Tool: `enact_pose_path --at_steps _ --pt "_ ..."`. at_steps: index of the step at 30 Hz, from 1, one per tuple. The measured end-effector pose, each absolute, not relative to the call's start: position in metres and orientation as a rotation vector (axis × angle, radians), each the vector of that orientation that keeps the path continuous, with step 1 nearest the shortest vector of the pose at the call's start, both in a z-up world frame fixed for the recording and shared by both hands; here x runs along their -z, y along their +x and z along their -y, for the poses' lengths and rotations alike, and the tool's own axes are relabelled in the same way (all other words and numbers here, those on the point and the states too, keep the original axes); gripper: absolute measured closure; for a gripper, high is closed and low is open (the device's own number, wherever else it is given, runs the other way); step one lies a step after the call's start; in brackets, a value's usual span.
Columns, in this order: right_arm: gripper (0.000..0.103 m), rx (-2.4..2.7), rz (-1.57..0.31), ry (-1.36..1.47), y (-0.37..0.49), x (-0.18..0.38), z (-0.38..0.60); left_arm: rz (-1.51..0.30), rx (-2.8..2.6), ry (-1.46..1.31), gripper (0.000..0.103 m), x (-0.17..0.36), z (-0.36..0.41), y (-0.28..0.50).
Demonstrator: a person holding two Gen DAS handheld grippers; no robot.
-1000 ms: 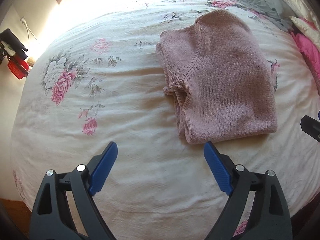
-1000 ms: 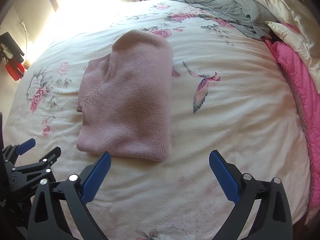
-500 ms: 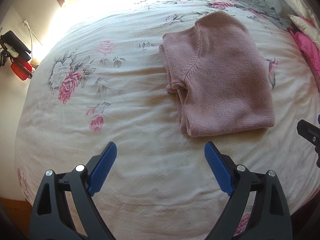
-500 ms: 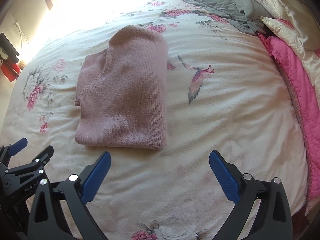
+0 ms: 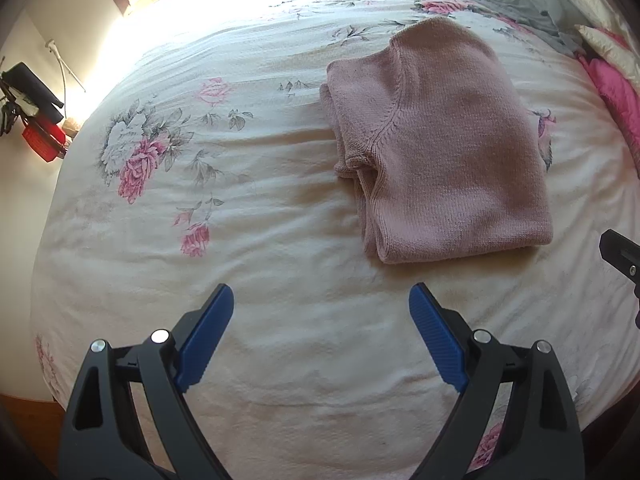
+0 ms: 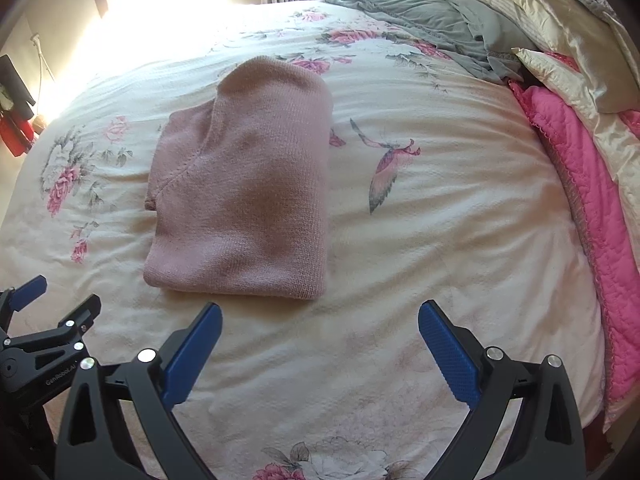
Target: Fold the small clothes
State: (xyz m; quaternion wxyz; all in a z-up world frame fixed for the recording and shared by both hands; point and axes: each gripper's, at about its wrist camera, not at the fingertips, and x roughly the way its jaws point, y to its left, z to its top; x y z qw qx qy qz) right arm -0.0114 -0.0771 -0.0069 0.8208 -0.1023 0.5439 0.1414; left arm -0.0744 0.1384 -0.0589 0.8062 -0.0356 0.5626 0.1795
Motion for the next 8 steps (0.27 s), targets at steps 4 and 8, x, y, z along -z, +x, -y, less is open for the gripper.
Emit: enact_pose_path --at_steps 4,8 --pt "0.004 -0.294 -1.182 -0.218 -0.0106 0.0106 0.0785 -1.202 -0.381 -0.076 0.014 0.0585 -0.1388 -0.0761" --pt "0.004 -0.282 -1.196 -0.205 -0.0115 0.0131 0.0818 -1.200 -0.384 -0.075 0.014 0.0585 -0.1382 -0.0770"
